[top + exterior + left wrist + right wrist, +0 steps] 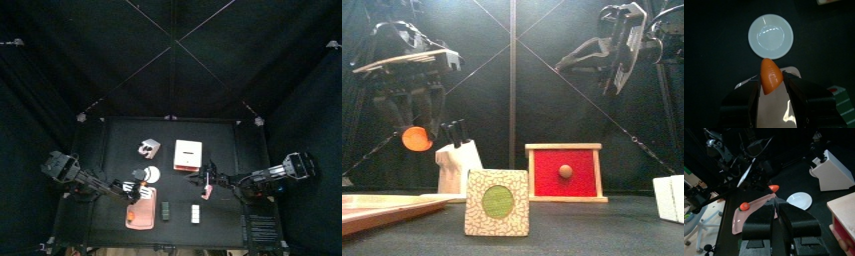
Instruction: Put carrot bottom on small plate
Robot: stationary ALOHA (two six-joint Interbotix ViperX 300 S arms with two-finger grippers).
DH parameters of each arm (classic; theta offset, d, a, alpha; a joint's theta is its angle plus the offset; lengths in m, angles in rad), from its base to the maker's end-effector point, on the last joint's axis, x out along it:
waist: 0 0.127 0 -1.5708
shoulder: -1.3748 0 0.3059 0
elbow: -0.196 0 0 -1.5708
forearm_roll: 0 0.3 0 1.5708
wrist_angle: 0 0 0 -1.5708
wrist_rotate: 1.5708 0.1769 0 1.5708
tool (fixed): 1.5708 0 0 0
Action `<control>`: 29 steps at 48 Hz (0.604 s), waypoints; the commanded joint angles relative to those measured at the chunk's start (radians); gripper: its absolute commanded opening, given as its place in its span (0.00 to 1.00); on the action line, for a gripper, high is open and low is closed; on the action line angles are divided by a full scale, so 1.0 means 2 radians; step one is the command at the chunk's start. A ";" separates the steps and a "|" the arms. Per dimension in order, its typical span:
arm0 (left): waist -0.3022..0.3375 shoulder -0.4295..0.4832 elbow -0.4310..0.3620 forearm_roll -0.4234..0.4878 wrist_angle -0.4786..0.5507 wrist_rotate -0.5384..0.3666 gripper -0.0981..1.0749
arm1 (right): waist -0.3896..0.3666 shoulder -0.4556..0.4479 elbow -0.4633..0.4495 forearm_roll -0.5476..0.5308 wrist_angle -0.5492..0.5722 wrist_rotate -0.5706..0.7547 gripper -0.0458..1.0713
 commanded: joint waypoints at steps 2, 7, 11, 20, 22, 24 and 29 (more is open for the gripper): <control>0.030 0.004 -0.006 0.012 -0.006 0.005 0.69 | 0.000 -0.006 -0.001 -0.001 -0.005 -0.001 0.50; 0.050 0.012 -0.003 0.024 -0.017 0.005 0.69 | 0.000 -0.006 -0.001 -0.001 -0.005 -0.001 0.50; 0.066 0.021 -0.003 0.031 -0.035 0.005 0.69 | 0.000 -0.006 -0.001 0.000 -0.005 -0.001 0.50; 0.091 0.039 -0.002 0.037 -0.066 0.003 0.69 | 0.001 -0.007 0.000 0.001 -0.005 -0.001 0.50; 0.097 0.045 -0.004 0.038 -0.070 0.004 0.69 | 0.000 -0.007 0.000 0.000 -0.005 -0.001 0.50; 0.099 0.049 -0.004 0.039 -0.073 0.005 0.70 | 0.000 -0.007 0.001 0.001 -0.005 -0.001 0.50; 0.101 0.055 -0.002 0.039 -0.078 0.004 0.70 | 0.000 -0.007 0.002 0.002 -0.005 -0.001 0.50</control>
